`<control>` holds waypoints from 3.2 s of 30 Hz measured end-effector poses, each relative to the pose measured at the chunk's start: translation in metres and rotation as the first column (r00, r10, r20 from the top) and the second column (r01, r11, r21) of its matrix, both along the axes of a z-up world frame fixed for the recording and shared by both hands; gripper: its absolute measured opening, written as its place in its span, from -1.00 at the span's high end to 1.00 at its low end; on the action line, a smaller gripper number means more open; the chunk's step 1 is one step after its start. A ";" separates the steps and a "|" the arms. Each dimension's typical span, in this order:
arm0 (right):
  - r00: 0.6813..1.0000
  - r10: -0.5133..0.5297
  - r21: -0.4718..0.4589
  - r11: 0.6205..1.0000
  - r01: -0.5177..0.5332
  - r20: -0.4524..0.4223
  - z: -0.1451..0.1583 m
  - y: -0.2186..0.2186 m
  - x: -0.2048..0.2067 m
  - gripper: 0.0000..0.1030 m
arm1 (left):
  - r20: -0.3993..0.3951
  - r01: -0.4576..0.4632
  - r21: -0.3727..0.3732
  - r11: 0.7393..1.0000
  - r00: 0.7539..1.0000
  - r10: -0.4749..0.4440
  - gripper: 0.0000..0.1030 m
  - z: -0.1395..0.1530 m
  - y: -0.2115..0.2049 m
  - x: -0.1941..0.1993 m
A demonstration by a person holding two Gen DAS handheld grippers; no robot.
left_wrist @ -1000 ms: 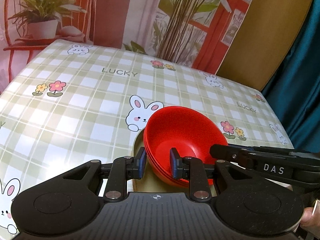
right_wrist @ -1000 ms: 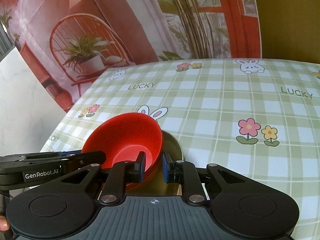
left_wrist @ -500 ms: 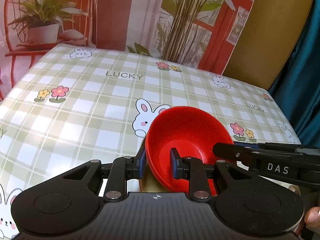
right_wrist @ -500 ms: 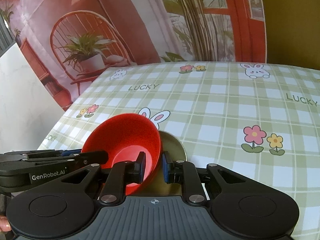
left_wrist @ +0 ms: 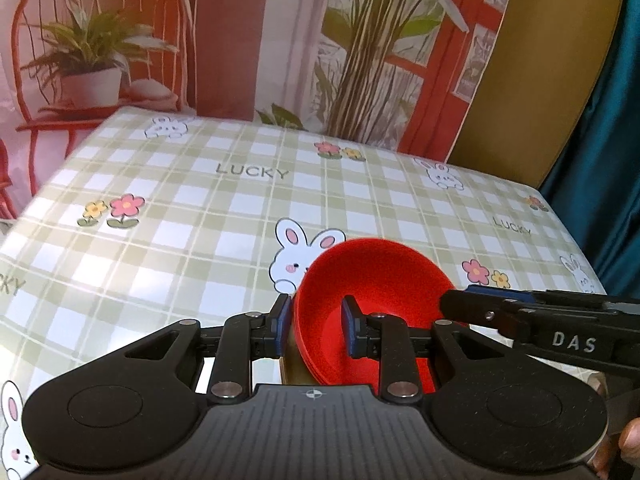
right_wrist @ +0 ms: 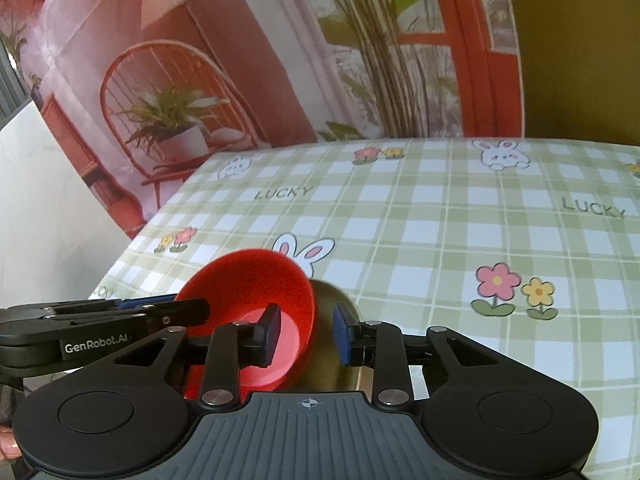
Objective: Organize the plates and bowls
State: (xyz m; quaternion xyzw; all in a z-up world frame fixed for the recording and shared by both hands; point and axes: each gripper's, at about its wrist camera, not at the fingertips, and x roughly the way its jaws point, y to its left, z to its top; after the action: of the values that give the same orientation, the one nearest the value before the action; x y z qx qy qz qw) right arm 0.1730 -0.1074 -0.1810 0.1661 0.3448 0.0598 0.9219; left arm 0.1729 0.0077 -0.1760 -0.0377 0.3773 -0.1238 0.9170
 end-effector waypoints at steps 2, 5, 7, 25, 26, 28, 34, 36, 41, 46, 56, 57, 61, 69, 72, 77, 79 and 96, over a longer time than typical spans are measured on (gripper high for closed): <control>1.000 -0.013 -0.003 1.000 0.013 0.008 0.003 -0.003 -0.004 0.37 | 0.012 -0.002 0.006 1.000 1.000 0.002 0.38 0.003 0.001 -0.002; 0.999 -0.031 -0.007 0.999 0.031 0.020 0.009 -0.007 -0.010 0.33 | 0.032 -0.004 0.018 1.000 0.999 0.004 0.26 0.008 0.002 -0.006; 0.999 -0.036 -0.013 0.999 0.037 0.029 0.013 -0.008 -0.014 0.19 | 0.039 0.003 0.011 1.000 0.999 -0.003 0.26 0.011 0.003 -0.008; 0.993 -0.022 -0.054 0.998 0.029 0.117 0.053 0.005 -0.048 -0.40 | 0.186 -0.065 0.009 0.998 0.981 0.062 -0.48 0.055 0.016 -0.050; 0.992 -0.021 -0.055 0.998 0.028 0.125 0.056 0.006 -0.051 -0.43 | 0.189 -0.062 -0.005 0.998 0.980 0.062 -0.53 0.057 0.018 -0.051; 0.990 -0.022 -0.057 0.998 0.030 0.138 0.062 0.007 -0.055 -0.53 | 0.199 -0.054 -0.032 0.998 0.978 0.059 -0.55 0.062 0.022 -0.056; 0.982 -0.032 -0.053 0.998 0.043 0.185 0.081 0.008 -0.068 -0.87 | 0.262 -0.066 -0.036 0.997 0.962 0.073 -0.64 0.082 0.024 -0.072; 0.978 -0.036 -0.048 0.998 0.046 0.204 0.088 0.007 -0.075 -0.93 | 0.285 -0.068 -0.035 0.997 0.956 0.075 -0.65 0.089 0.023 -0.079; 0.967 -0.044 -0.058 0.997 0.060 0.250 0.109 0.004 -0.091 -0.99 | 0.341 -0.090 -0.003 0.996 0.936 0.086 -0.67 0.113 0.022 -0.095; 0.953 -0.057 -0.101 0.991 0.091 0.298 0.136 0.004 -0.110 -1.00 | 0.424 -0.120 0.068 0.990 0.902 0.080 -0.67 0.139 0.012 -0.115; 0.916 -0.059 -0.128 0.985 0.119 0.397 0.183 0.003 -0.154 -1.00 | 0.523 -0.160 0.106 0.981 0.848 0.082 -0.67 0.192 -0.002 -0.155; 0.913 -0.057 -0.132 0.984 0.119 0.404 0.187 0.004 -0.158 -1.00 | 0.528 -0.160 0.101 0.982 0.845 0.083 -0.67 0.196 -0.002 -0.157; 0.901 -0.049 -0.147 0.981 0.124 0.432 0.201 0.006 -0.169 -1.00 | 0.544 -0.151 0.082 0.985 0.835 0.083 -0.67 0.205 -0.003 -0.168; 0.891 -0.051 -0.162 0.977 0.138 0.451 0.212 0.009 -0.176 -1.00 | 0.547 -0.157 0.082 0.984 0.832 0.087 -0.68 0.209 -0.006 -0.172; 0.892 -0.055 -0.165 0.976 0.143 0.448 0.212 0.009 -0.174 -1.00 | 0.543 -0.164 0.075 0.984 0.834 0.098 -0.68 0.210 -0.004 -0.171; 0.894 -0.064 -0.165 0.975 0.152 0.444 0.211 0.009 -0.173 -1.00 | 0.535 -0.179 0.075 0.981 0.838 0.112 -0.68 0.209 -0.004 -0.170; 0.894 -0.068 -0.164 0.974 0.155 0.444 0.211 0.008 -0.172 -1.00 | 0.532 -0.183 0.075 0.980 0.839 0.115 -0.68 0.209 -0.004 -0.170; 0.891 -0.077 -0.159 0.973 0.165 0.448 0.211 0.007 -0.175 -1.00 | 0.527 -0.198 0.074 0.977 0.840 0.130 -0.68 0.210 0.000 -0.169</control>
State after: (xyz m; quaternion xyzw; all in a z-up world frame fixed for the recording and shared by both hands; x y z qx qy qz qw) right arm -0.0018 -0.1009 0.0303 0.0796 0.1211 0.0042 0.9894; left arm 0.0035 0.0079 0.0336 0.0227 0.1182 -0.0264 0.9924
